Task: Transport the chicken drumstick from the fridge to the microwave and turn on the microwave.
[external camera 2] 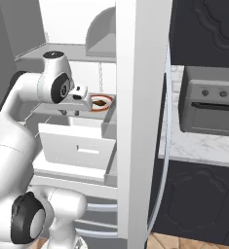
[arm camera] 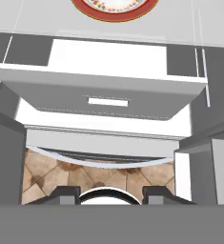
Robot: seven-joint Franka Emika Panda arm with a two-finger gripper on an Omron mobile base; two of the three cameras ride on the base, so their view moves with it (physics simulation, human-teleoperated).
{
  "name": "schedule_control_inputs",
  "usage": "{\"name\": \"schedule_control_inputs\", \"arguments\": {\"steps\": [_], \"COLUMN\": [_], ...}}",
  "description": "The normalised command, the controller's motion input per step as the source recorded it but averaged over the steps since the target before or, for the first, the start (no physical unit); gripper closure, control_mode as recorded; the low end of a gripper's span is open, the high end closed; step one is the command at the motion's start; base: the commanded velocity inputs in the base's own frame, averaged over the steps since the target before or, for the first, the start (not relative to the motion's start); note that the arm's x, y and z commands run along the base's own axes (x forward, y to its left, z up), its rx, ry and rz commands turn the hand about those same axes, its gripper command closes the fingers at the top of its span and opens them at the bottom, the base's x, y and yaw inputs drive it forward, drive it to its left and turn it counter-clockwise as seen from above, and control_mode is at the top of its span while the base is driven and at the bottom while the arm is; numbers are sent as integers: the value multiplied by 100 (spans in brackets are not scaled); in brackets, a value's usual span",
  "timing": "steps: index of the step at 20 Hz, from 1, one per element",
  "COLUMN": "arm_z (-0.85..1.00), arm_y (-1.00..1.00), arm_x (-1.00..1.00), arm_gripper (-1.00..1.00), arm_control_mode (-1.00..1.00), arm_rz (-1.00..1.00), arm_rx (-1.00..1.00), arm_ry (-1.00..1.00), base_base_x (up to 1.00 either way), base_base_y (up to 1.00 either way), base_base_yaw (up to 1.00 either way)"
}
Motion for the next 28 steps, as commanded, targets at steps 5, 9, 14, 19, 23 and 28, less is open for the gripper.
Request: {"name": "schedule_control_inputs", "arguments": {"steps": [5,9,14,19,23,28], "arm_z": [-3,0,0,0,0,0], "arm_y": [0,0,0,0,0,0], "arm_x": [-4,-24,-16,-1,0,0], "arm_gripper": [-100,-100,-100,-100,-100,-100], "arm_control_mode": [-100,-100,-100,-100,-100,-100], "arm_rz": [2,12,8,0,-5,-10], "arm_rx": [0,0,3,7,5,5], "arm_ry": [-1,-10,-26,-25,-20,-8], "base_base_x": [0,0,0,0,0,0], "base_base_y": [0,0,0,0,0,0], "base_base_yaw": [0,0,0,0,0,0]}}
